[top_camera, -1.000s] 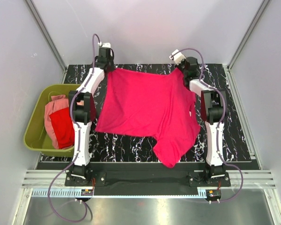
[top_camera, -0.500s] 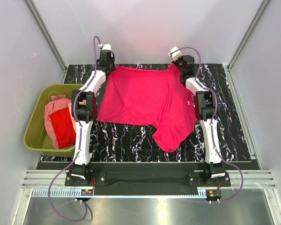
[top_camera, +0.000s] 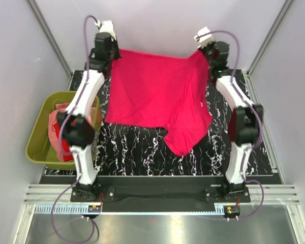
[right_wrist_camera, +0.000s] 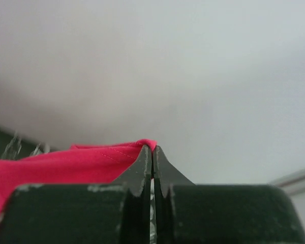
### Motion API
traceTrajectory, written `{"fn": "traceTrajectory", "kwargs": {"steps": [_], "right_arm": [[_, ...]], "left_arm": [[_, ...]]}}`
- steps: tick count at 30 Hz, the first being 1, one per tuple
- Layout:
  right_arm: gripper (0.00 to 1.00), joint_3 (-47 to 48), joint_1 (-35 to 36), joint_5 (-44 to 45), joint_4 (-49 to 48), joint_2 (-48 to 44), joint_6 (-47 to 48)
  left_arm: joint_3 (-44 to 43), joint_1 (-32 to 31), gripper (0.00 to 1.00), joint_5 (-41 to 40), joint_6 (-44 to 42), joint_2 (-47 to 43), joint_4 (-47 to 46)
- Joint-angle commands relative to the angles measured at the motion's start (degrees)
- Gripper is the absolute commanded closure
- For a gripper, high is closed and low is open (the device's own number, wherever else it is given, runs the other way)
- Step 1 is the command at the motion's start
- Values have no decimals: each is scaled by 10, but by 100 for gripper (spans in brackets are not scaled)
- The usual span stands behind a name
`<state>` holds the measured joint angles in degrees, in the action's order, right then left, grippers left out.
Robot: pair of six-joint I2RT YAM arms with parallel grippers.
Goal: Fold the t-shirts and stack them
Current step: Flatten the tshirt out
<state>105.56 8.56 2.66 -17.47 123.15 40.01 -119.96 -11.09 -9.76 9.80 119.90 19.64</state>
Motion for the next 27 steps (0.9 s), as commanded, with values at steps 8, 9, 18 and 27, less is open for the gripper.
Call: {"fn": "traceTrajectory", "kwargs": {"steps": [8,9,18,27], "right_arm": [[100,-98,3,44,131,-407,-21],[100,-104,3,41,144,-430,-34],[100,-100,3,76,337,-648,-77],[100,-31,3,133,469,-743,-81]], "left_arm": [[13,-161,100,-122,-86,-317,41],[18,-171,100,-127,-84,-343,51],[14,-320,100,-200,-59,-449,138],[-49,-427,100,-253,-40,-465,224]]}}
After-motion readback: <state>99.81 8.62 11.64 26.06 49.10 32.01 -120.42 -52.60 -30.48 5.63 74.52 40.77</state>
